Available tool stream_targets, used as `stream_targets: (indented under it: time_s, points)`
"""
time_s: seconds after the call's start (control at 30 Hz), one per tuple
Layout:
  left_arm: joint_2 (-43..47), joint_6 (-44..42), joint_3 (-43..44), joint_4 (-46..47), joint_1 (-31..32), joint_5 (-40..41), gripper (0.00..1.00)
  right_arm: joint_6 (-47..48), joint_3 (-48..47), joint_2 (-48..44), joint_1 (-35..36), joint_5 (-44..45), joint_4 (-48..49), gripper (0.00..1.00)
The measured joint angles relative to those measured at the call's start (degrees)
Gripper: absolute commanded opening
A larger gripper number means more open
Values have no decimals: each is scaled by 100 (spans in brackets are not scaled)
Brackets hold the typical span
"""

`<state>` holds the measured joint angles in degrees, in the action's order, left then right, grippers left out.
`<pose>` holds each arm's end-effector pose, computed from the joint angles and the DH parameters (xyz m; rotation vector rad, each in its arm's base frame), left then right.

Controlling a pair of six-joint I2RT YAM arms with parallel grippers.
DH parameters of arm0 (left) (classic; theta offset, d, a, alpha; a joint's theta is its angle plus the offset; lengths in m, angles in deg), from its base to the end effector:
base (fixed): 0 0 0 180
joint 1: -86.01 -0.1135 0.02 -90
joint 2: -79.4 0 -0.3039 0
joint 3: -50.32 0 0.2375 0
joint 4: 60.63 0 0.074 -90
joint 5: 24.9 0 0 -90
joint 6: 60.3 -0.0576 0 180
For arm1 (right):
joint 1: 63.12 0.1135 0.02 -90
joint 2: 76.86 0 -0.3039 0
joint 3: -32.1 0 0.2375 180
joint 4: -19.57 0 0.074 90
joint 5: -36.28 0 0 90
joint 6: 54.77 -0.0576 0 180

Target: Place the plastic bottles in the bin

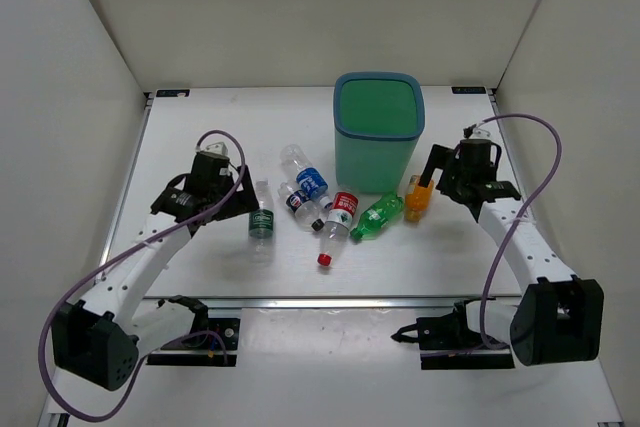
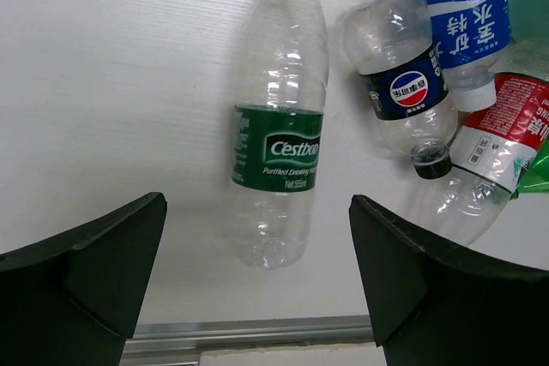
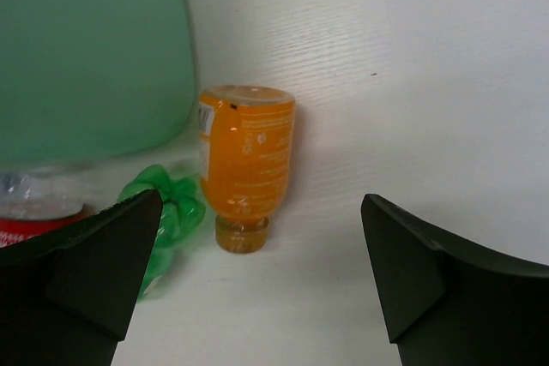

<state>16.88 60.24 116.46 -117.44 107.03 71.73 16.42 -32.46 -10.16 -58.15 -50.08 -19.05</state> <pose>0.1848 -0.0639 0.2931 -0.2560 2.4922 -0.2319 0.2361 0.0169 0.2979 0.3083 2.2638 0.1447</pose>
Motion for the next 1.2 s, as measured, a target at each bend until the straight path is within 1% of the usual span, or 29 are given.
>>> stream_targets:
  time_s: [0.13,0.27,0.37,0.57,0.6,0.63,0.67,0.73,0.77,0.8,0.87,0.93,1.03,1.07,1.13,1.2]
  points:
    - [337,37,-15,-184,-28,83,99,-284,546,254,109,179,686,99]
    - [680,31,-15,-385,-157,127,99,-452,732,636,361,289,1252,97]
    - [852,24,-15,-557,-223,236,99,-599,885,872,328,302,1720,96]
    - [1128,28,9,-874,-232,361,99,-791,1204,1342,361,339,2326,90]
    - [1137,28,24,-909,-232,372,99,-815,1213,1412,367,337,2393,86]
    - [1137,31,52,-942,-232,382,99,-828,1224,1478,382,341,2465,74]
    - [1132,22,85,-973,-232,391,99,-846,1237,1521,404,345,2511,68]
    - [1130,11,142,-1016,-236,400,99,-907,1272,1532,437,404,2594,49]
    - [1123,4,175,-1032,-236,404,99,-925,1309,1506,439,435,2643,42]
    - [1110,-9,214,-1032,-236,407,99,-925,1349,1464,437,452,2669,39]
    - [1062,-26,306,-1021,-227,404,98,-981,1447,1298,402,483,2647,27]
    - [990,-59,389,-964,-214,398,99,-955,1491,1025,291,509,2531,21]
    - [831,-125,417,-835,-201,348,99,-824,1464,391,52,621,2260,21]
    - [745,-149,417,-798,-195,330,99,-750,1397,109,-55,654,2094,19]
    - [568,-195,417,-706,-190,286,99,-573,1078,-267,-216,645,1751,18]
    - [378,-240,417,-586,-177,210,99,-361,420,-496,-313,643,1467,17]
